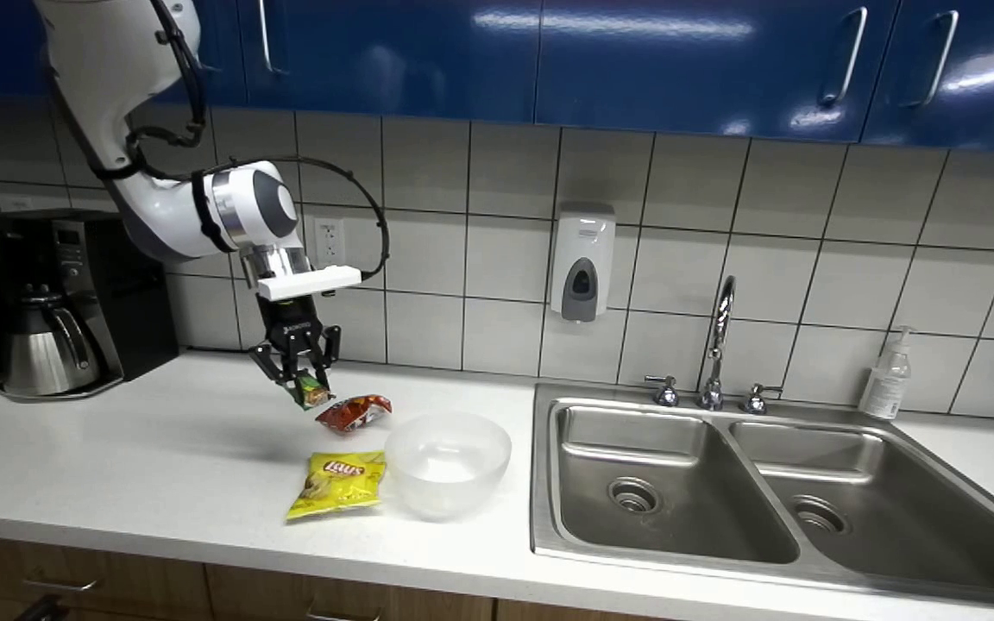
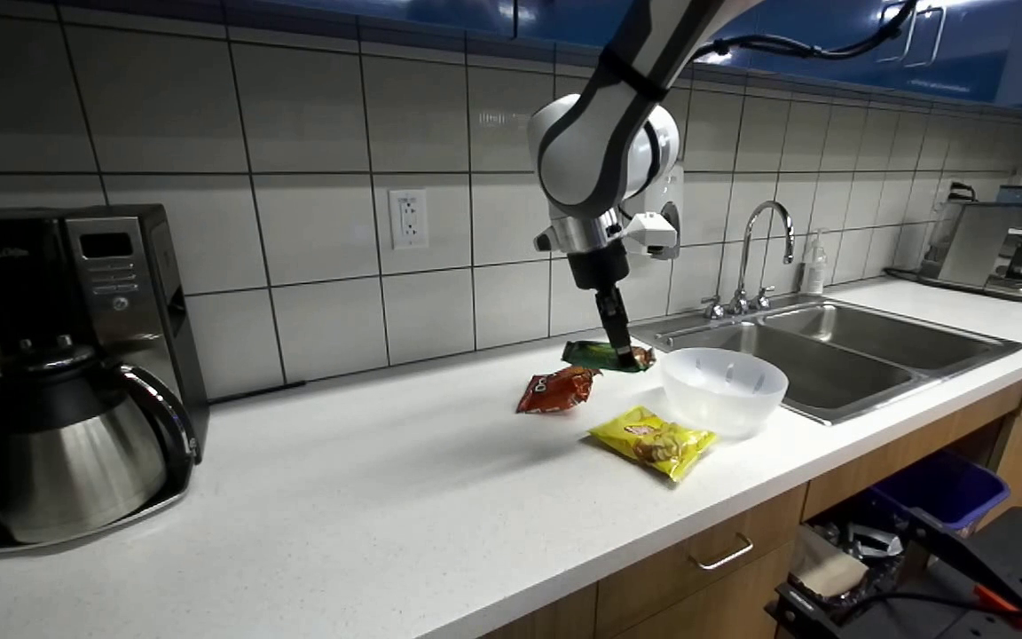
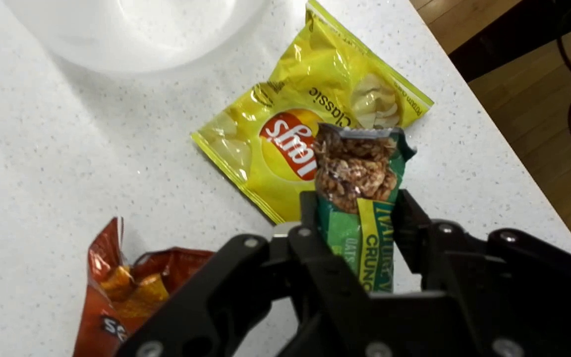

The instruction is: Pick up the green package and put it in the bowl

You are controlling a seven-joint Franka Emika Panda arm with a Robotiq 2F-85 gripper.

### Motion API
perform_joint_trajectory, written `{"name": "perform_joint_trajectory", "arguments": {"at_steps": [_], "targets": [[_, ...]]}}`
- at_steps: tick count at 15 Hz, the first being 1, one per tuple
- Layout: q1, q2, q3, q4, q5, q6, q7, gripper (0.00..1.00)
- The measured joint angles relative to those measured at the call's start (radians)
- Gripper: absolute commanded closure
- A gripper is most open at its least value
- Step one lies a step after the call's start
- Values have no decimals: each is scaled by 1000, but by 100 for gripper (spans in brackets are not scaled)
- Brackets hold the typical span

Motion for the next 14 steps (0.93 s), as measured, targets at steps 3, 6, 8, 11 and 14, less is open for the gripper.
{"name": "perform_joint_trajectory", "arguments": {"at_steps": [3,6,8,11,14], "targets": [[-31,-21,-26,-10,0,2,43,85],[-55,-34,-54,-11,0,2,93,85],[-72,-39,-72,-11,0,2,128,85],[-102,-39,-96,-11,3,1,174,85],[-133,-39,-116,-11,9,0,209,85]]}}
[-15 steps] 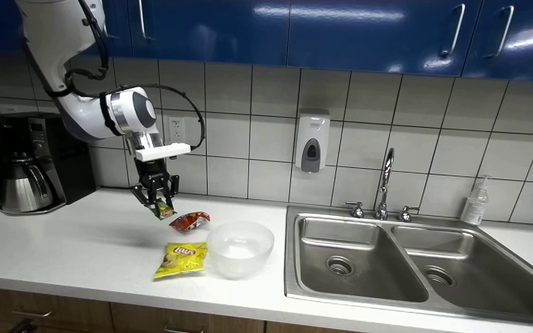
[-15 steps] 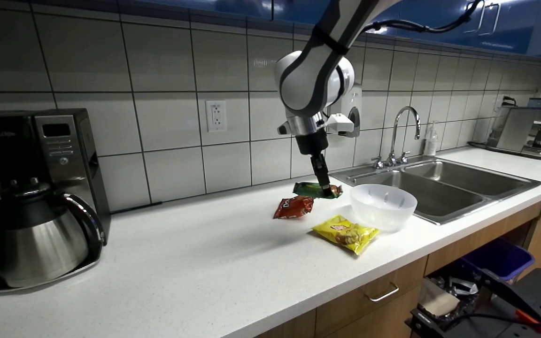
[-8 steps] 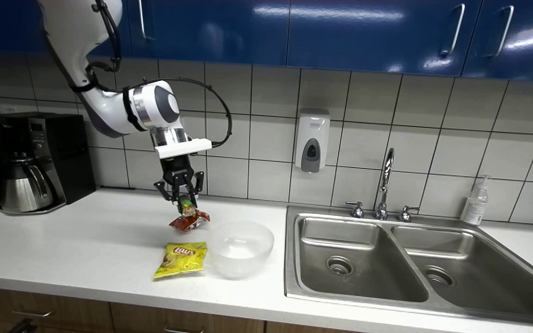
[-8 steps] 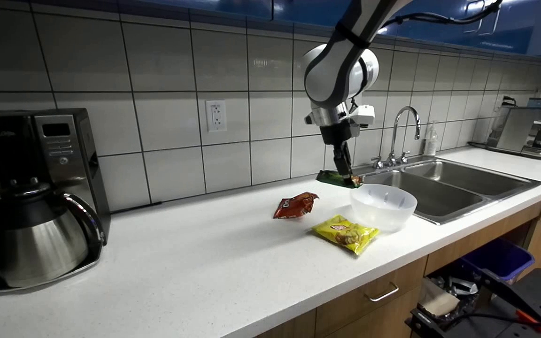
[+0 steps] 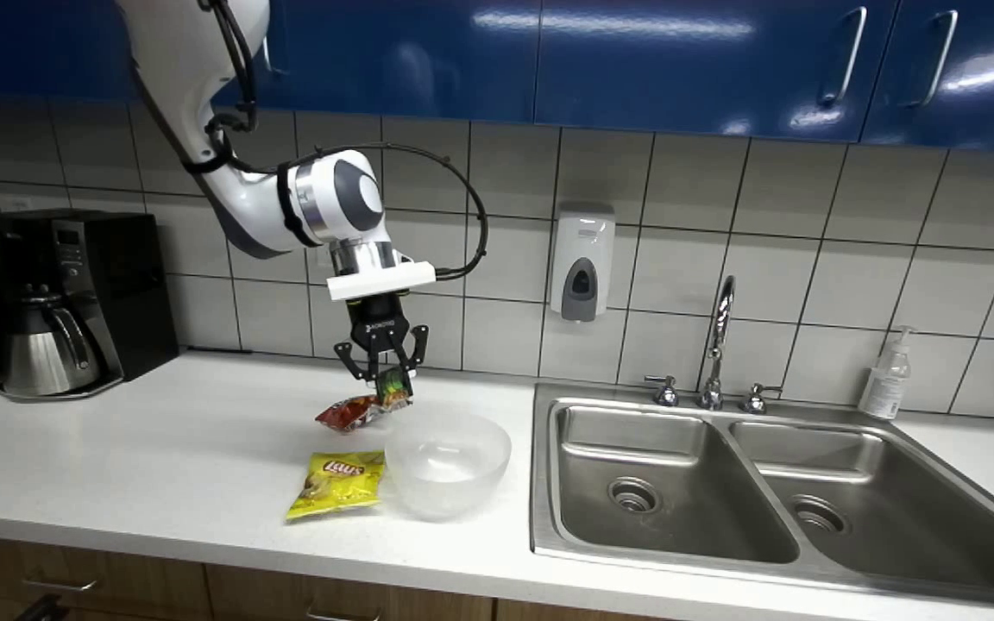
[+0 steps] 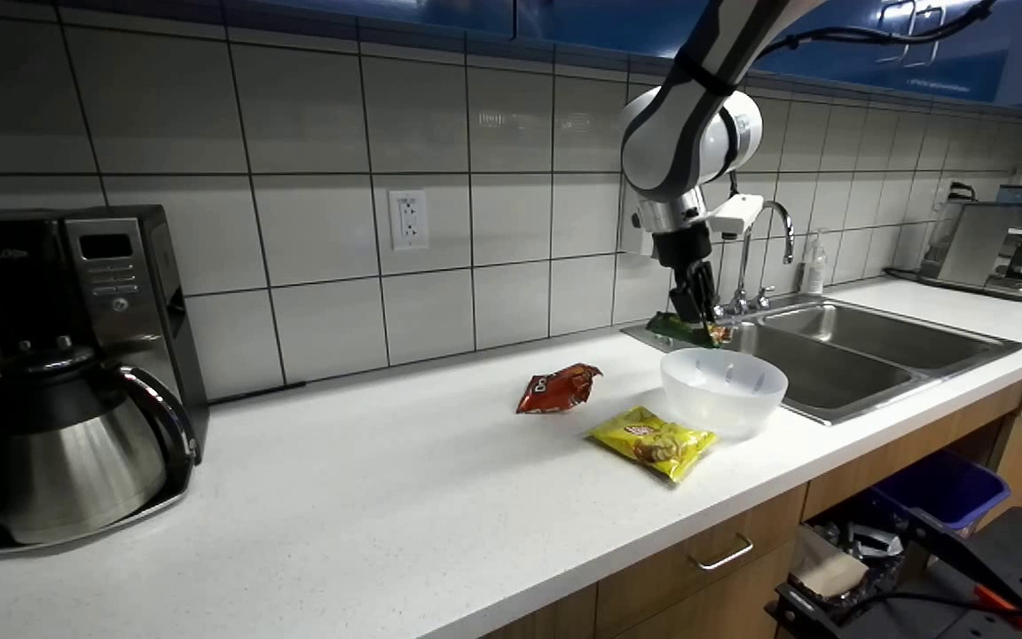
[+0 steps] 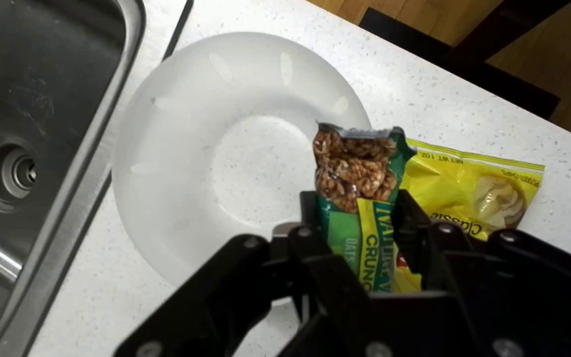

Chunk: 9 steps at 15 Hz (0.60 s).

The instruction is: Pick up the green package and put it in the bowl

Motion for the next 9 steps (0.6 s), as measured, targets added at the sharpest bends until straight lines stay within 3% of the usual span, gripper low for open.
{"name": "perform_joint_trajectory", "arguments": {"at_steps": [9], "targets": [[-55,35,-25,0,63,-5,42,85]]}}
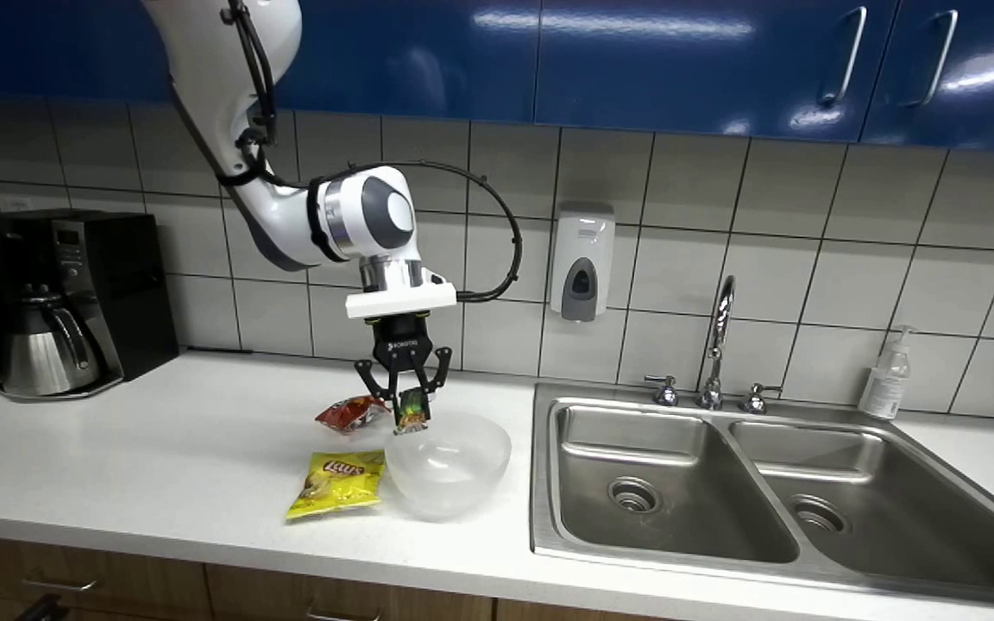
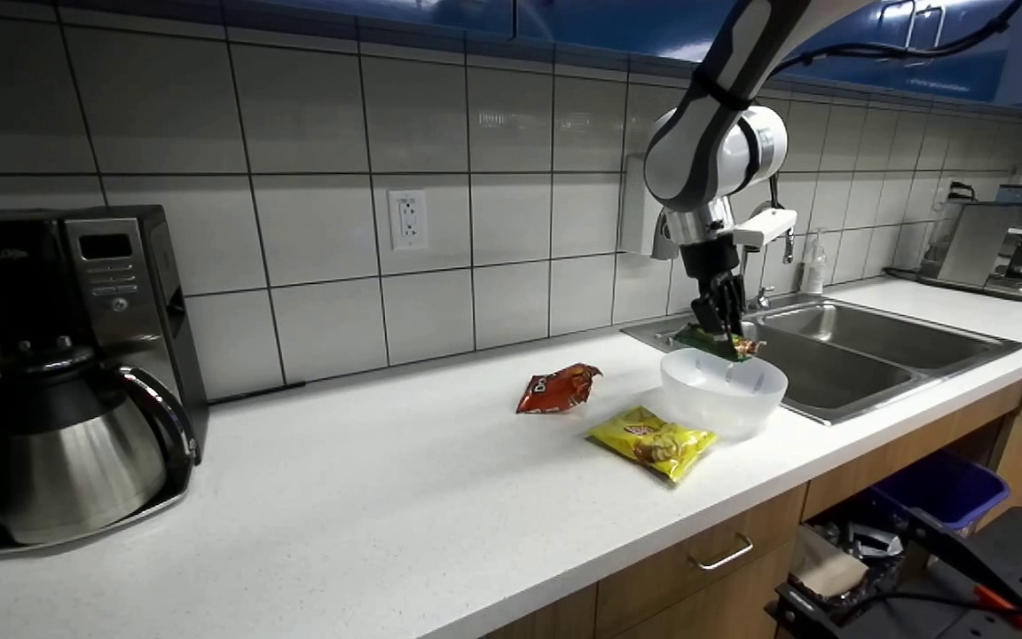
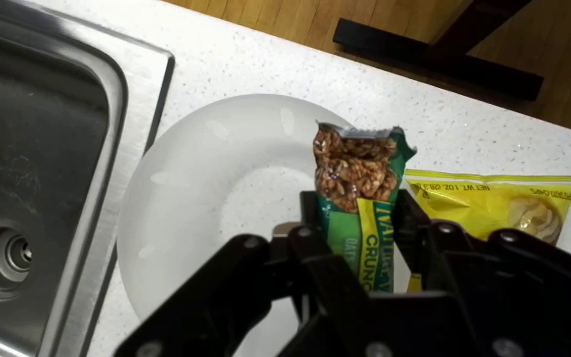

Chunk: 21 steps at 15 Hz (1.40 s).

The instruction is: Pick up the green package and put it in the bowl

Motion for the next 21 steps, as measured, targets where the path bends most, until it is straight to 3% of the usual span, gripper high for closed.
{"name": "perform_joint_trajectory", "arguments": {"at_steps": [13,14,16,20,21], "targets": [[-73,149,-10,104,72,-15,4,85],[-78,162,-10,117,78,-17,3,35],[-84,187,-10,141,93,-20,3,29],[-86,211,-9,173,101,-24,3,1],[-86,211,-8,178,101,-25,3,0]]}}
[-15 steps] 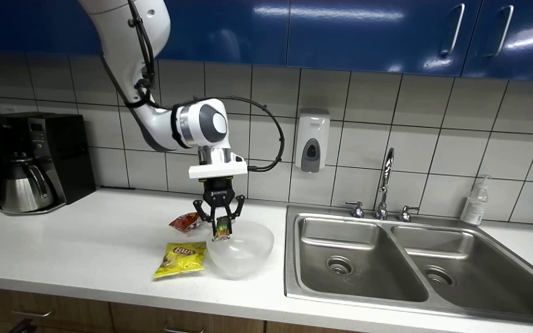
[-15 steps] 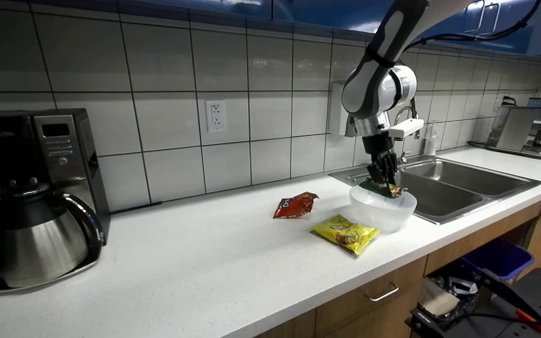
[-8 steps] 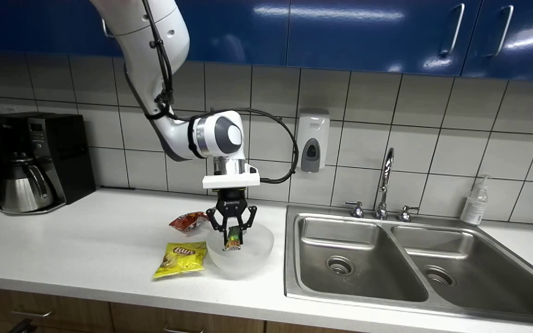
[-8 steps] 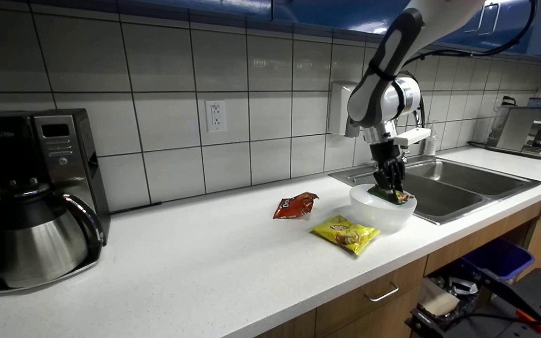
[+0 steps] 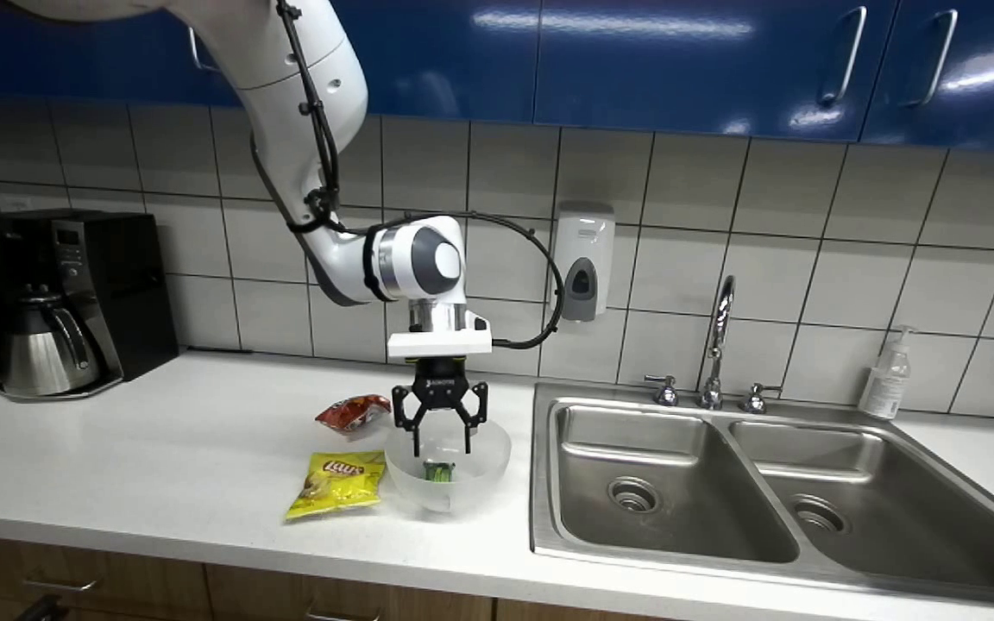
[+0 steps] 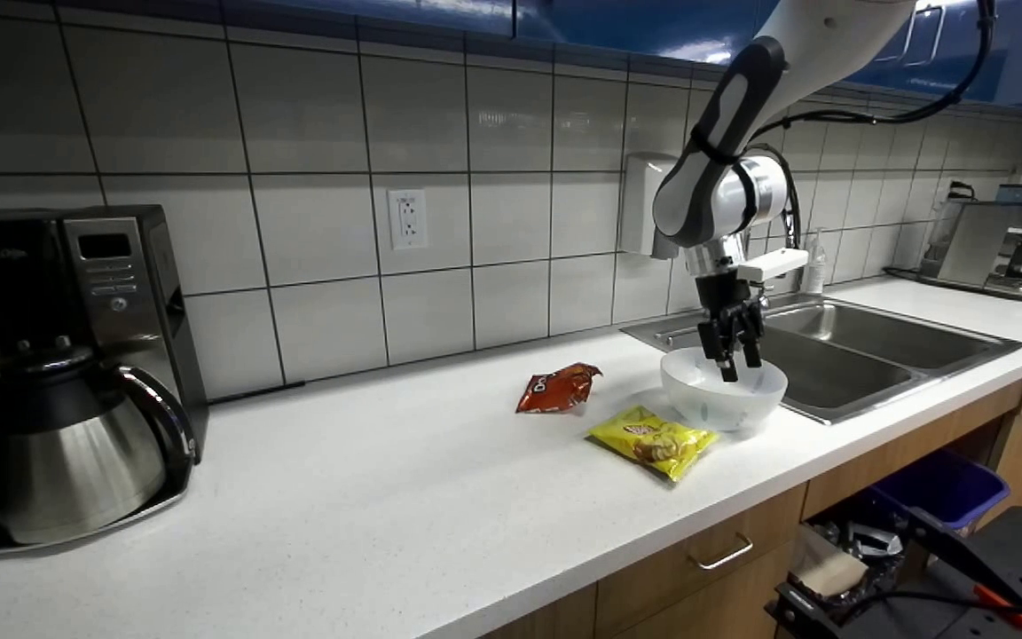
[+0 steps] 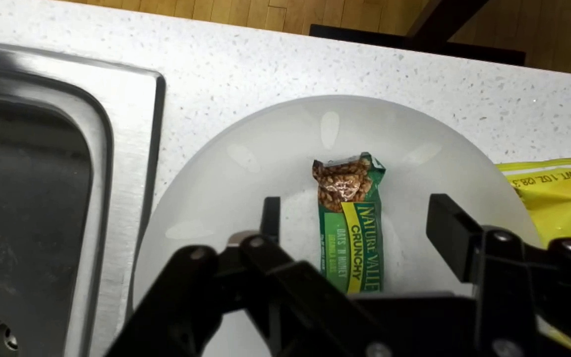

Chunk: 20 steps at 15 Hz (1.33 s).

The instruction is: Pick up the green package and put it in the bowl

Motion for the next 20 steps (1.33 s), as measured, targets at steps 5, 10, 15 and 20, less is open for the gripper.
{"name": "perform_joint_trajectory", "arguments": {"at_steps": [5,10,15,20], "targets": [[10,-17,4,11,-1,-1,0,0],[43,-89,10,-28,-2,-6,9,0],[122,-189,33,-132,1,-64,124,0],[184,-305,84,-281,63,-75,226,0]]}}
